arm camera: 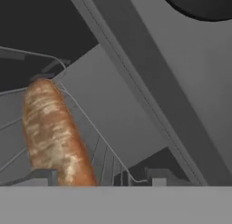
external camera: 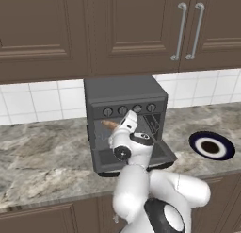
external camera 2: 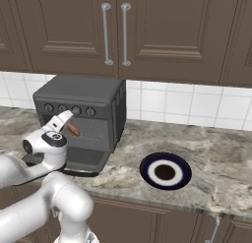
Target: Pull the toaster oven rack outwards. Pick up the baguette from the plate and place it on the toaster oven rack. Close the toaster oven door fully and set the temperature to the lowest setting.
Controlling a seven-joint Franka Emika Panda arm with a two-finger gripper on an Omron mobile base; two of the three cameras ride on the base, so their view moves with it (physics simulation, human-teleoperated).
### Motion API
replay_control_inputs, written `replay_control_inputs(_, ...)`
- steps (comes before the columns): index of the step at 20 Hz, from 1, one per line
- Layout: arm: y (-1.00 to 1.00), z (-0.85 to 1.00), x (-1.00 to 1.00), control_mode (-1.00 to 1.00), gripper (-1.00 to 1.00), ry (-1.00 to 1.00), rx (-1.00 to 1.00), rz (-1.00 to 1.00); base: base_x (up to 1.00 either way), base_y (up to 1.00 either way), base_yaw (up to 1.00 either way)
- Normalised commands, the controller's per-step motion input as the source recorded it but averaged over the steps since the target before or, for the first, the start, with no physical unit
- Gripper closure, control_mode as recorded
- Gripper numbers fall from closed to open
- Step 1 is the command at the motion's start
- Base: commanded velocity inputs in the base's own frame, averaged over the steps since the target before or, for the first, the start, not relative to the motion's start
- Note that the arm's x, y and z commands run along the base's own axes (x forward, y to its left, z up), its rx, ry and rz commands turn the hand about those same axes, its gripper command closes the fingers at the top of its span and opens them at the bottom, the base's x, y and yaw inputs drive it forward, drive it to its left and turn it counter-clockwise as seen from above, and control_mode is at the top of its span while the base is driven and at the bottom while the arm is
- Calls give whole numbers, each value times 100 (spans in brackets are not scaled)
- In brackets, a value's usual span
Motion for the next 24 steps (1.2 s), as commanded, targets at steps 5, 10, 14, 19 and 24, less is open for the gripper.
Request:
replay_control_inputs(5, -71, 1, 21, -100, -100, -61, 36, 6, 0, 0, 0)
replay_control_inputs(10, -76, 37, -10, -100, -100, -56, 36, 6, 0, 0, 0)
replay_control_inputs(14, -98, 71, -96, -100, -100, -32, 29, 0, 0, 0, 0)
replay_control_inputs(19, -84, 67, -100, -100, -100, -16, 27, 1, 0, 0, 0)
replay_control_inputs(24, -71, 75, -100, -100, -100, -1, 17, 3, 0, 0, 0)
